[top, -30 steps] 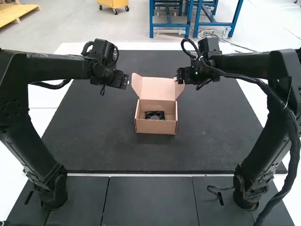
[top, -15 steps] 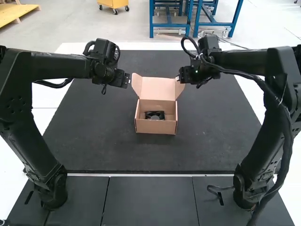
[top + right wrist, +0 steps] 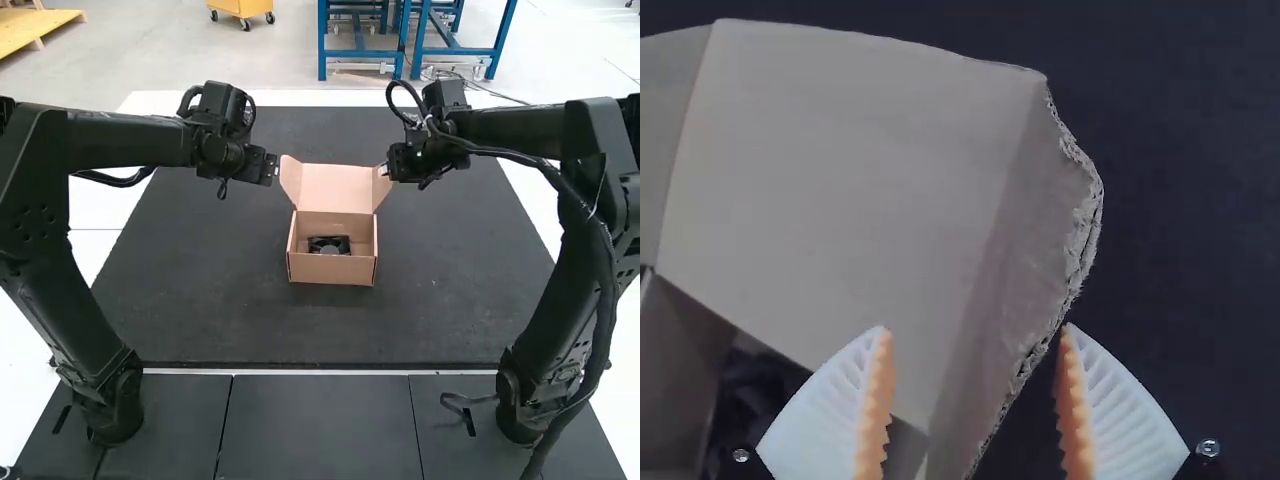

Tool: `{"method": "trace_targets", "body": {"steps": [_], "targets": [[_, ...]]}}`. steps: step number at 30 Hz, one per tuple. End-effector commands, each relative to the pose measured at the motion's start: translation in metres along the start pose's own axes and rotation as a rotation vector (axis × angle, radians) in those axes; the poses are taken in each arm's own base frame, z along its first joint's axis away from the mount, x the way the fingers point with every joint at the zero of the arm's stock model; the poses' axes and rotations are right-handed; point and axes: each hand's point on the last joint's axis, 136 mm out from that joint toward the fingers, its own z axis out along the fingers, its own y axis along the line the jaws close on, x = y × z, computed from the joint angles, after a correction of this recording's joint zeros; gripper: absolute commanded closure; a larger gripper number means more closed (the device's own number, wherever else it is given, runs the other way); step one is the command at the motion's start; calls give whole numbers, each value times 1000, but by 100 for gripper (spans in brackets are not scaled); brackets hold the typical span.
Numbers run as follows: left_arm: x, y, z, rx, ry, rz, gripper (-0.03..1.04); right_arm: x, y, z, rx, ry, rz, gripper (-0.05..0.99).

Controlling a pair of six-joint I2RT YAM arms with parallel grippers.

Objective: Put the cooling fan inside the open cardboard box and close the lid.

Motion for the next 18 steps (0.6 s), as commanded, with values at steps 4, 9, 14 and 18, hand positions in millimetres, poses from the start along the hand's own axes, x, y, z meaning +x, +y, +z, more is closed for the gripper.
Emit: {"method": "trace_targets", "body": {"steps": [4,9,14,18], "targets": [[-18,-10,-2,28,-36,-5,5,-12,-1,-1,-14,-27,21,72],[-18,-20,-2,56,-37,3,5,-9,0,1,-19,-24,22,77],[-19,-37,-6,119,-41,3,5,-4,3,3,-34,-11,24,88],[-18,-45,-7,145,-39,3,5,-1,5,3,-48,-6,25,93]]}}
